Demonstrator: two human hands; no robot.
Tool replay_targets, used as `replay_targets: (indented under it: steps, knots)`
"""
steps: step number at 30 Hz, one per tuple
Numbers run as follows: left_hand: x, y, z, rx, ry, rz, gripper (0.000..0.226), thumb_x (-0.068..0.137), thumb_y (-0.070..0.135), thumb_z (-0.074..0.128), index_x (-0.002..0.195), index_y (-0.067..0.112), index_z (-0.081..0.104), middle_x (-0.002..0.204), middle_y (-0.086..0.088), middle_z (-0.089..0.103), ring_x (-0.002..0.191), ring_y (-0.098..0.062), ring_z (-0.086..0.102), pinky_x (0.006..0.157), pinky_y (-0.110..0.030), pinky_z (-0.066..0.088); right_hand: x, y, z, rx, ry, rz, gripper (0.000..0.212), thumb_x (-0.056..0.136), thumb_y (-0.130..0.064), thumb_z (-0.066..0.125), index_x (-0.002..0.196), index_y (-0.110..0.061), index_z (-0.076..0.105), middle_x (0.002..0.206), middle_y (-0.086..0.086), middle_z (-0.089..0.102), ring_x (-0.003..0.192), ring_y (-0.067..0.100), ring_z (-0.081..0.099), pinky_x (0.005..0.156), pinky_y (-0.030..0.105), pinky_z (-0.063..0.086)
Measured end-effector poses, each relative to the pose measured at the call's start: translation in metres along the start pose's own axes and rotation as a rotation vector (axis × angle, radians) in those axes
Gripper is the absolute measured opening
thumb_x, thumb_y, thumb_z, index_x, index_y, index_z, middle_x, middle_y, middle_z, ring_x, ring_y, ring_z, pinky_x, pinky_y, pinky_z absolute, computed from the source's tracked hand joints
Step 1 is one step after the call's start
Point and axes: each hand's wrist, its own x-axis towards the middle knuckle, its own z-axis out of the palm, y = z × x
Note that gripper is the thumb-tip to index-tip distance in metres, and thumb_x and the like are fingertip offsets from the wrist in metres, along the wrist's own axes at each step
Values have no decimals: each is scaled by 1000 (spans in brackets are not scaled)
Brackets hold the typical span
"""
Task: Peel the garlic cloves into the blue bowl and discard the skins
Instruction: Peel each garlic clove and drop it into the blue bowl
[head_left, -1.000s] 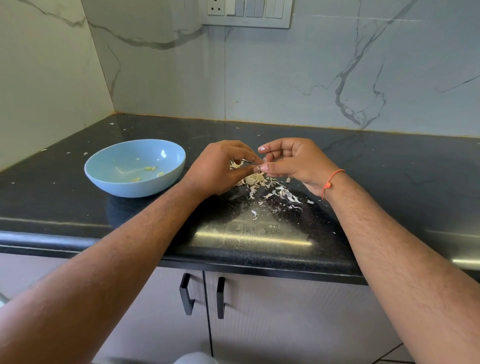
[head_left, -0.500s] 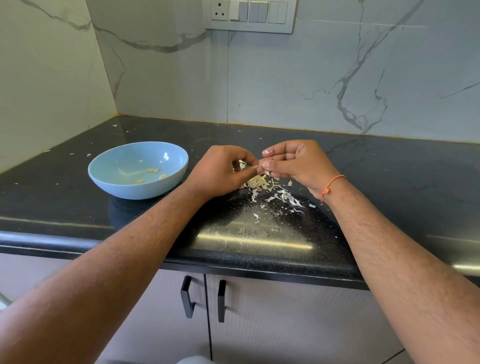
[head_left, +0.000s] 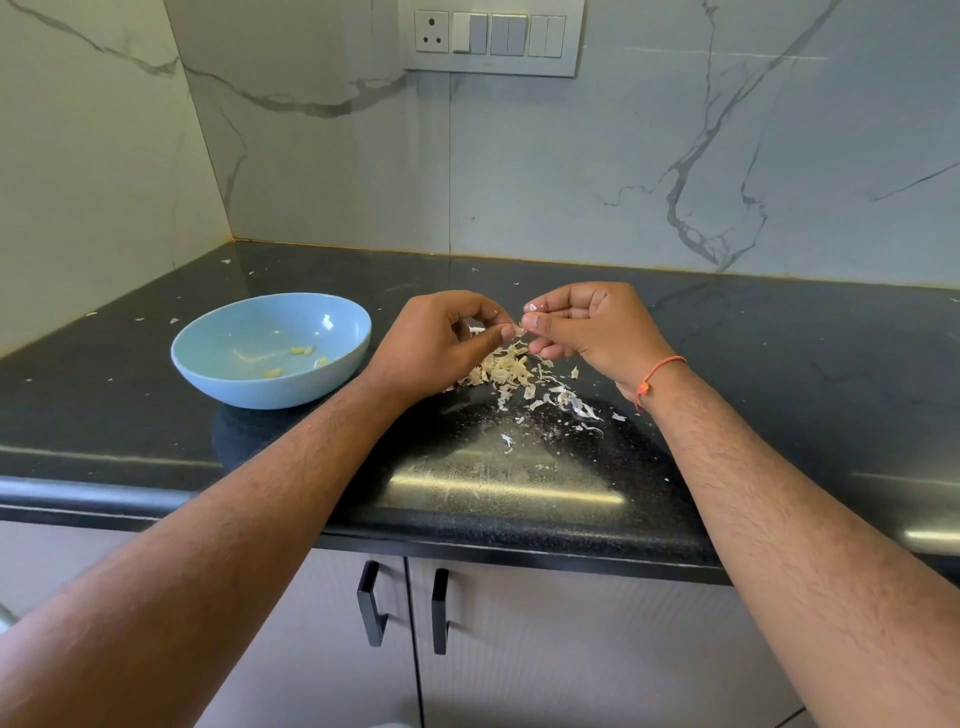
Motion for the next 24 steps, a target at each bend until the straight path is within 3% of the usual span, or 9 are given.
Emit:
replay_targets:
  steps: [2, 4, 6, 10, 17, 22, 24]
  knots:
    - [0, 1, 0, -26, -10, -21, 7, 96, 34, 77, 96, 28, 79, 82, 26, 73, 66, -19, 67, 67, -29, 52, 2, 4, -1, -152, 42, -105, 14, 91, -13, 80, 105, -17, 80, 97, 1, 80, 84, 20, 77, 76, 30, 63]
    - [0, 1, 0, -40, -17, -32, 8, 98, 33, 75, 98, 26, 79, 81, 26, 73, 67, -18, 68, 66, -27, 53, 2, 6, -3, -378, 64, -282, 21, 91, -13, 79, 108, -25, 81, 110, -9, 75, 88, 12, 70, 79, 16, 54]
    - [1, 1, 0, -68, -24, -41, 10, 100, 30, 72, 100, 24, 80, 79, 28, 72, 63, -12, 67, 60, -21, 53, -1, 6, -3, -474, 39, -361, 25, 87, -14, 82, 108, -28, 80, 111, -12, 70, 87, 7, 64, 74, 7, 44]
    - [2, 1, -1, -140, -56, -71, 12, 102, 24, 69, 100, 18, 79, 73, 25, 71, 61, -9, 59, 58, -17, 49, -3, 5, 2, -459, 15, -350, 15, 84, -20, 86, 99, -22, 83, 95, -11, 73, 81, 5, 66, 71, 8, 45]
    - [2, 3, -1, -154, -72, -104, 20, 107, 26, 62, 97, 14, 76, 60, 23, 61, 54, -1, 49, 57, -16, 42, -3, 1, 4, -404, 101, -288, 7, 88, -32, 83, 92, -26, 83, 85, -16, 77, 79, 1, 69, 68, 9, 48]
    - [0, 2, 1, -88, -25, -118, 15, 106, 31, 62, 95, 25, 72, 66, 25, 64, 54, -3, 54, 57, -14, 44, -2, -2, -1, -428, 125, -245, 8, 93, -28, 78, 97, -24, 83, 79, -23, 73, 67, -8, 61, 63, 6, 42]
    - [-1, 1, 2, -45, 3, -108, 12, 104, 31, 64, 97, 26, 73, 73, 18, 69, 60, -12, 62, 58, -21, 50, -4, -4, -5, -496, 123, -215, 5, 93, -27, 78, 94, -24, 82, 68, -26, 68, 61, -9, 58, 60, 4, 40]
